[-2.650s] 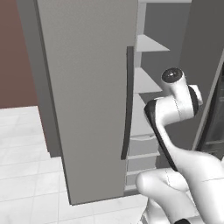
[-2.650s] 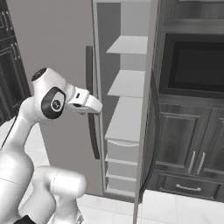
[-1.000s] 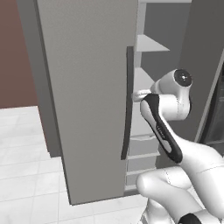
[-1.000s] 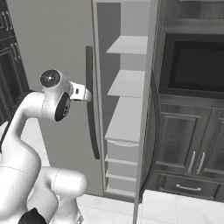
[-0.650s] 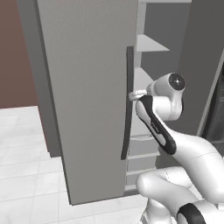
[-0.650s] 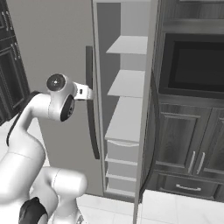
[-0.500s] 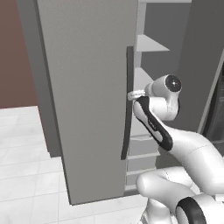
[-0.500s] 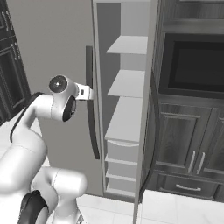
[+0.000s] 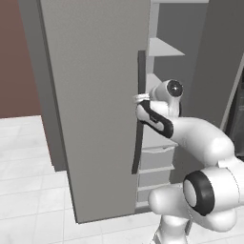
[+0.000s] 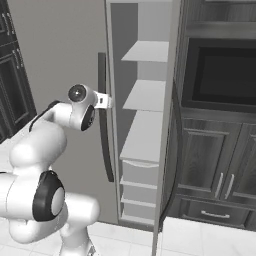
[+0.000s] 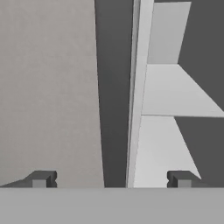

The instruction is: Take the donut and cupcake from the fridge and place them on the empty tray on the dining counter.

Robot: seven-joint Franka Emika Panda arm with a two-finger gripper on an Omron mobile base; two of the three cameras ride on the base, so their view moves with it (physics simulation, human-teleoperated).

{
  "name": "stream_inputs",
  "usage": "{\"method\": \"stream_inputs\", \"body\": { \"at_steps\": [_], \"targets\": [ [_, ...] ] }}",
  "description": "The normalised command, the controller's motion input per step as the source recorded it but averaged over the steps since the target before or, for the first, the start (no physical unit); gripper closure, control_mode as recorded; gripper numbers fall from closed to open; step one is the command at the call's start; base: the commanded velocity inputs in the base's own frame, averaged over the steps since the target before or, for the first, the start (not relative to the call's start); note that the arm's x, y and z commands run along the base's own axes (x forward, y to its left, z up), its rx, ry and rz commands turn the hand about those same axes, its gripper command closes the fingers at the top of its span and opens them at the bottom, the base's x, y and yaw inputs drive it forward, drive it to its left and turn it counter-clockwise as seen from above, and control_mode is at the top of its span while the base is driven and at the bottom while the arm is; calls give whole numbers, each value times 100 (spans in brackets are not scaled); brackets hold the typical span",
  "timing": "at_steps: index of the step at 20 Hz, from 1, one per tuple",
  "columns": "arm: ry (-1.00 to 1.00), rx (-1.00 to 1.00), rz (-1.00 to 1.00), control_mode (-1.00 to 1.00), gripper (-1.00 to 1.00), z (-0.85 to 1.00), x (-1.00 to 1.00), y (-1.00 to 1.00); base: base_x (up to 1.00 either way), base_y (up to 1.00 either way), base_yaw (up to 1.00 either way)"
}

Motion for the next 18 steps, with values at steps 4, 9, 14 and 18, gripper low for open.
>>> {"method": "stream_inputs", "body": {
  "at_steps": [4,9,14,18],
  "targets": [
    [0,0,0,-100,-100,-4,83,0,0,0,0],
    [0,0,0,-100,-100,-12,88,0,0,0,0],
    [0,0,0,-100,-100,-20,95,0,0,0,0],
    [0,0,0,-100,-100,-24,93,0,0,0,0]
  ]
}}
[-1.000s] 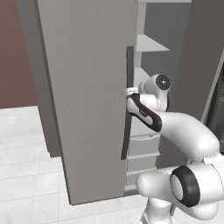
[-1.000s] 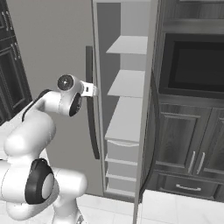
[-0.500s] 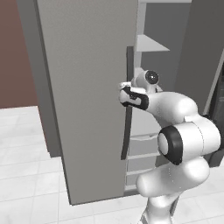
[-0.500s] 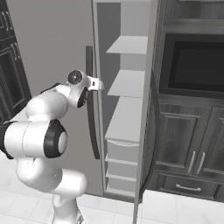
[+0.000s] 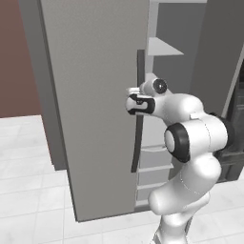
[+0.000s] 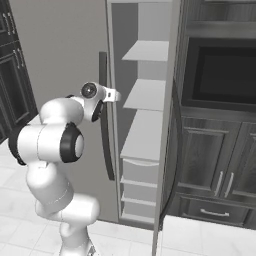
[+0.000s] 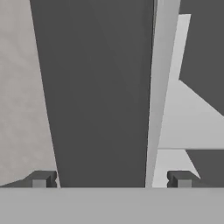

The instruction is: Take the donut and cupcake from the fridge and place them on the empty tray on the dining counter.

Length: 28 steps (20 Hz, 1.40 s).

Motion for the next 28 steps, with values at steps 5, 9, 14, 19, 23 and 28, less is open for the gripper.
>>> {"method": "stream_inputs", "body": {
  "at_steps": [5,9,14,19,23,28],
  "targets": [
    [0,0,0,-100,100,-15,71,0,0,0,0],
    [7,0,-2,-100,100,0,28,0,0,0,0],
    [31,0,-6,-100,100,6,0,20,0,0,0],
    [14,2,-9,-100,100,4,-60,40,0,0,0],
    [0,0,-3,-100,100,-18,-100,74,0,0,0],
    [0,0,-3,-100,100,-31,-100,97,0,0,0]
  ]
}}
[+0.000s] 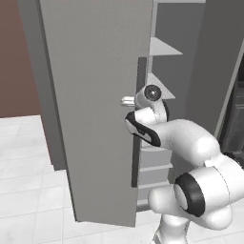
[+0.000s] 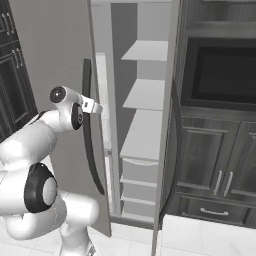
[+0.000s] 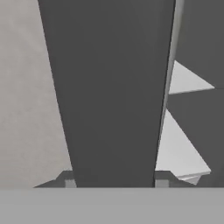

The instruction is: Take the donut and cupcake from the fridge and place them on the empty tray on the dining counter.

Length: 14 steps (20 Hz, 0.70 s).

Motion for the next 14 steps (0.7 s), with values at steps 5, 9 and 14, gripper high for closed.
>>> {"method": "stream_inputs", "body": {
  "at_steps": [5,9,14],
  "targets": [
    [6,1,-6,-100,100,-9,-73,100,0,0,0],
    [12,3,-6,-100,100,0,-43,100,0,0,0],
    [14,2,-7,-100,100,0,-38,100,0,0,0]
  ]
}}
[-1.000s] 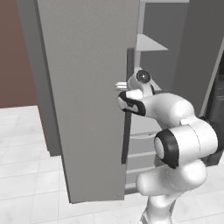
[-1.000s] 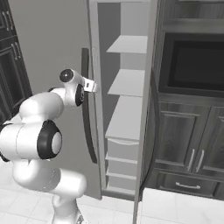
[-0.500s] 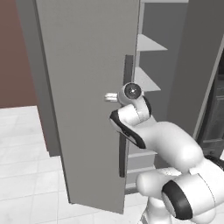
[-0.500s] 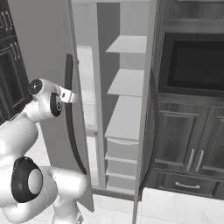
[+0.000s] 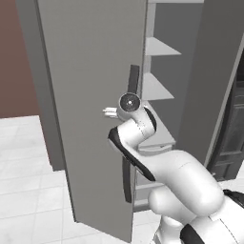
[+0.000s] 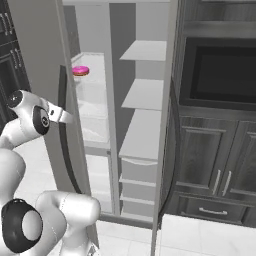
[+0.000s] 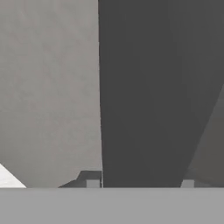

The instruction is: Take the donut and cupcake from the fridge and place them on the empty tray on the dining counter.

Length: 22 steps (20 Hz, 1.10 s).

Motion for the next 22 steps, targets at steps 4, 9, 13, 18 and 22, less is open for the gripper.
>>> {"method": "stream_inputs", "body": {
  "at_steps": [4,9,13,18,22],
  "targets": [
    [14,2,-6,-100,100,-5,-61,100,0,0,0],
    [16,2,-2,-100,100,-15,-79,100,0,0,0],
    [22,1,0,-100,100,-12,-68,100,0,0,0],
    [9,-3,4,-100,-100,2,-60,72,0,0,0],
    [-18,-1,0,-100,-100,39,-100,-11,0,0,0]
  ]
}}
